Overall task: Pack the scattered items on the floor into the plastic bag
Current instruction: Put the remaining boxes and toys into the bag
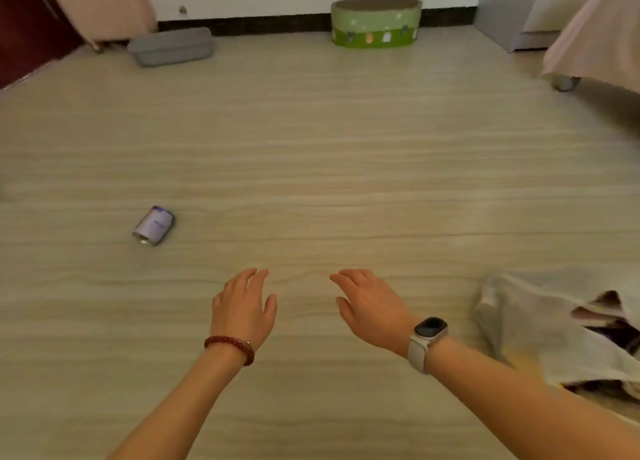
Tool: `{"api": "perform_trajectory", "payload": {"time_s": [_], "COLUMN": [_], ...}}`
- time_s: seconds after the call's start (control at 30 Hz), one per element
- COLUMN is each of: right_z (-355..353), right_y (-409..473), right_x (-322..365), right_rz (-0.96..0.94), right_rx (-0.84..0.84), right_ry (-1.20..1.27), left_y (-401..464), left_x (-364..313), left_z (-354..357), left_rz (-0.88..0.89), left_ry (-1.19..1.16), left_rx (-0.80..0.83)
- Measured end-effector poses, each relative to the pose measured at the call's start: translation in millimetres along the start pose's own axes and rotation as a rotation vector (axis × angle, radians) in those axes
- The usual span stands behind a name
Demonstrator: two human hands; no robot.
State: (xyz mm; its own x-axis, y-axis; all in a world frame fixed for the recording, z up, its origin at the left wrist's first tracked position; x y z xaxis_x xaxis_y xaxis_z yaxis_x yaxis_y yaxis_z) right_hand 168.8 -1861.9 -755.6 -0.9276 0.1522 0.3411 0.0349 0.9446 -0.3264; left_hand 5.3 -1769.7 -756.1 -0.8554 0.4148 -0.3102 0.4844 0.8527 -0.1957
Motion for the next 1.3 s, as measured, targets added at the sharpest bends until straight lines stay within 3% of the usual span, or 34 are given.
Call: {"api": "perform_trajectory", "payload": {"time_s": [0.13,0.23,0.37,0.53,0.7,0.87,1.03,1.17,1.3], "right_z": [22.2,-6.9,-88.9,-213.9,-296.8,-353.9,-378.9,-338.8,-259.1], "right_y": [22.7,3.9,-33.8,-73.7,-76.8,-27.2,92.3,223.3,334.3], "right_x": [53.9,99.0,156.6,230.2,294.1,324.0,344.4,354.7,357.6], "right_rz": [-0.016,0.024,0.106,0.286,0.324,0.360,0.361,0.373,0.539], "right_rx": [0.168,0.250,0.298,0.259,0.304,0.256,0.235,0.313,0.392], "right_ry": [0.016,0.018,0.085,0.323,0.411,0.502,0.543,0.590,0.732], "left_y": [-35.6,-81.6,-136.5,-184.6,-197.2,-139.5,-19.5,85.6,158.1], "left_x": [81.8,110.7,113.0,101.9,104.1,127.7,171.9,238.0,314.6], "left_z": [-25.8,-83.0,-183.0,-314.0,-414.4,-484.1,-522.4,-496.3,-436.0], "left_rz": [-0.221,-0.320,-0.408,-0.622,-0.645,-0.621,-0.534,-0.523,-0.527], "left_ry": [-0.040,-0.079,-0.172,-0.484,-0.564,-0.496,-0.395,-0.359,-0.304], "left_rx": [0.109,0.120,0.143,0.177,0.196,0.248,0.259,0.341,0.456]}}
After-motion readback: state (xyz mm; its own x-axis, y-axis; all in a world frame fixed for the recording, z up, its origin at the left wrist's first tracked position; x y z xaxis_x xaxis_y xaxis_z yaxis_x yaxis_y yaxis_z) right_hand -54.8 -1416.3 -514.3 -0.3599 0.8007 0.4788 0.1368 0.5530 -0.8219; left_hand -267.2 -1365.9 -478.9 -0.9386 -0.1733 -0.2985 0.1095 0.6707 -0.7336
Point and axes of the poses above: each hand's wrist, its own y-axis towards the middle knuckle, its own z-axis out of the palm, x = y × z, the point moved 5 cm from there along y, towards the middle knuckle, and after that the axes turned 11 degrees about x, right-handed, at the moved point
